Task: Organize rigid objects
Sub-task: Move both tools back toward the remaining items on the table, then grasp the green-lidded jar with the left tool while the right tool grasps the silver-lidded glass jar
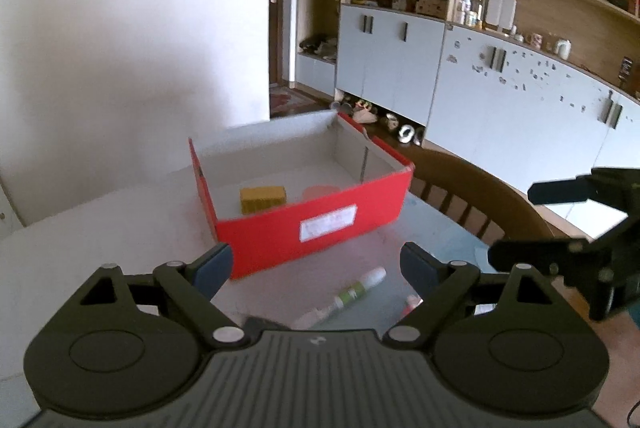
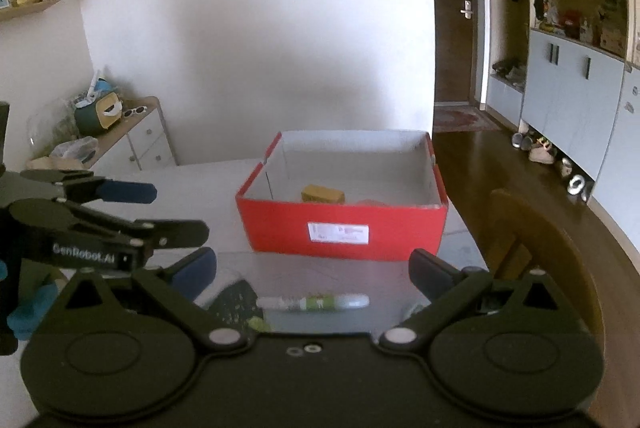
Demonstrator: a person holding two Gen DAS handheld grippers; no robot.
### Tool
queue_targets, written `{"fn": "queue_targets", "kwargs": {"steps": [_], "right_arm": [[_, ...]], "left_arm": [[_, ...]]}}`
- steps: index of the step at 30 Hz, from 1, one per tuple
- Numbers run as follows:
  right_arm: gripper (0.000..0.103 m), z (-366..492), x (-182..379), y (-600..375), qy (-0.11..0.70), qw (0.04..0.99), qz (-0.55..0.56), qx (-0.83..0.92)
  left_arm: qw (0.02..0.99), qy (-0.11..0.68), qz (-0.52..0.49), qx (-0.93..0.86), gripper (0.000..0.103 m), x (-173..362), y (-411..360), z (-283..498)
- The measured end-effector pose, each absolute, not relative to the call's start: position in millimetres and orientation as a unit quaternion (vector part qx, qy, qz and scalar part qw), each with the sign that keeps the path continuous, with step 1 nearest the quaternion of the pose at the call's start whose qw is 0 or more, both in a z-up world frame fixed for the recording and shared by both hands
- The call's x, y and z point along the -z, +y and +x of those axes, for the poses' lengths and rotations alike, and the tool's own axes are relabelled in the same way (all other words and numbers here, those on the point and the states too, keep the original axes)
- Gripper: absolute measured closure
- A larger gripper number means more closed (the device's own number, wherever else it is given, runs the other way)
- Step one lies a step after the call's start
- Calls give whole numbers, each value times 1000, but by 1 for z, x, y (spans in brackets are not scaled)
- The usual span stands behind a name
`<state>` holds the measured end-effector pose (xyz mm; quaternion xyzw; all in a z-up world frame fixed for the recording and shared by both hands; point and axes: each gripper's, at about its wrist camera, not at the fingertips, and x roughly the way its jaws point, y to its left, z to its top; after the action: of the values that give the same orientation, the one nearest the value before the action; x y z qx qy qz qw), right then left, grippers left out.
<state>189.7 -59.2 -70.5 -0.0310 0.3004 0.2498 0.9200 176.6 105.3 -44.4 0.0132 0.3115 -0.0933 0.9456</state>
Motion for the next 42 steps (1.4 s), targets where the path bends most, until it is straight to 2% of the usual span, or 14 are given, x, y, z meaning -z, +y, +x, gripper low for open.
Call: {"fn": "queue_targets", "kwargs": {"steps": [21, 29, 42], "right_arm": [[3, 158, 156, -97, 372, 909, -55, -182], [6, 178, 179, -110, 397, 904, -60, -147], [10, 221, 208, -114, 445, 893, 0, -73]], "left_arm": [[917, 376, -1, 131, 12, 144, 80, 148], [911, 389, 6, 134, 12, 165, 65, 154], [906, 402, 6, 130, 12, 182, 57, 165]]}}
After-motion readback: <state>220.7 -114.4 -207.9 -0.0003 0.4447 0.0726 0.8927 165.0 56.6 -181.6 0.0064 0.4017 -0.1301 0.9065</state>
